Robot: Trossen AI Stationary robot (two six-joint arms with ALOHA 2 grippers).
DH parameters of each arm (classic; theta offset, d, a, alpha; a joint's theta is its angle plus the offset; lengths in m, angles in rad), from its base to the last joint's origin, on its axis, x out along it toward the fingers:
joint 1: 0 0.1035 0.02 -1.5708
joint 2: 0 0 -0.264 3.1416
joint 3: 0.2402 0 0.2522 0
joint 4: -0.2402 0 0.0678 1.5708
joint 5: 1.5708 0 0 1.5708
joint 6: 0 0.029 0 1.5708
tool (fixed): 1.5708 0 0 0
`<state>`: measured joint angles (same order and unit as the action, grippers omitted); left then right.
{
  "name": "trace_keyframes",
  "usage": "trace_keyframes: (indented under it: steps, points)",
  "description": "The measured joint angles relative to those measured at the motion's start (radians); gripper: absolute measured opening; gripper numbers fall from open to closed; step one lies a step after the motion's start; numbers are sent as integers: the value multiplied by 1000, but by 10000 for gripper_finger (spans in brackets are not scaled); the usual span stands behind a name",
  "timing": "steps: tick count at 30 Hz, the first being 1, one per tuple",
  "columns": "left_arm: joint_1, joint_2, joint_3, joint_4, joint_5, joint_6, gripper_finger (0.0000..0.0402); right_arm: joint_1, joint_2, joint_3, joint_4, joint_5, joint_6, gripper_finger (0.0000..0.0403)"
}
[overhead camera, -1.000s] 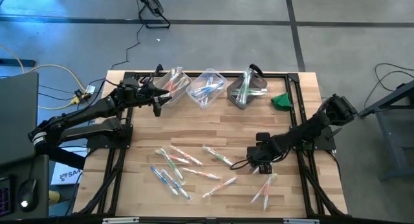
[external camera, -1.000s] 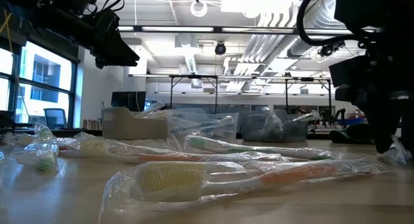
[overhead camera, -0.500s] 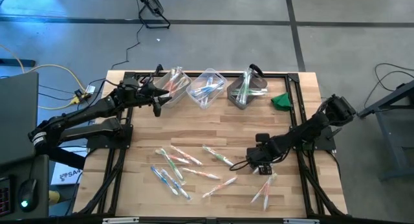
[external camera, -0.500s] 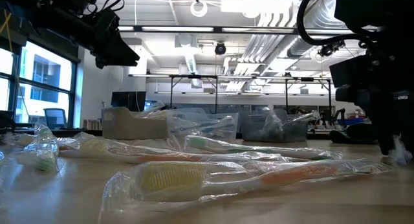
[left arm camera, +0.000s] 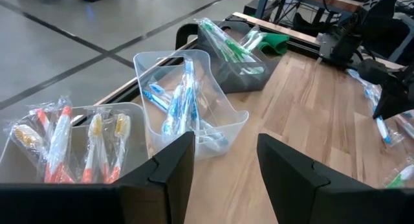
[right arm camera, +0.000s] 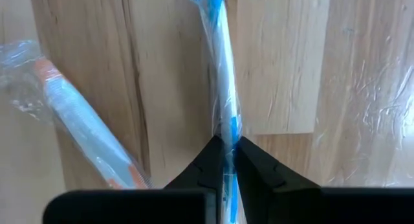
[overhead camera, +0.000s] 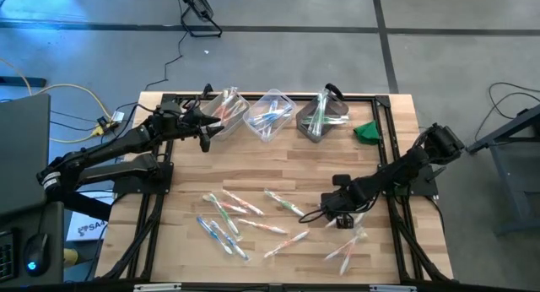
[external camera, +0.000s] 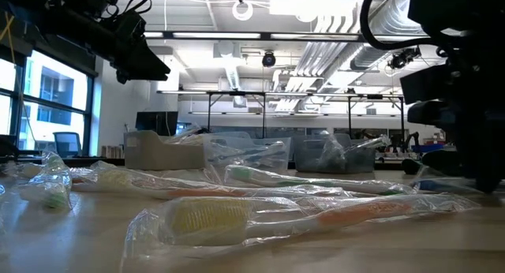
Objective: Pick & Place Toothbrushes
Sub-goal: Put the blue toothbrush into the transparent bin
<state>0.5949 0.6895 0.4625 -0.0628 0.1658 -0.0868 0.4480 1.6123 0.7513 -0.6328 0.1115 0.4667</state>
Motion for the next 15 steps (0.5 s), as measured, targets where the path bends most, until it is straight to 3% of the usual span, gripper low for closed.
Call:
trace_keyframes:
  steps: [15]
  points:
    - [0,0,0,0,-4,3,164,-3,-14,-2,14,66,7,12]
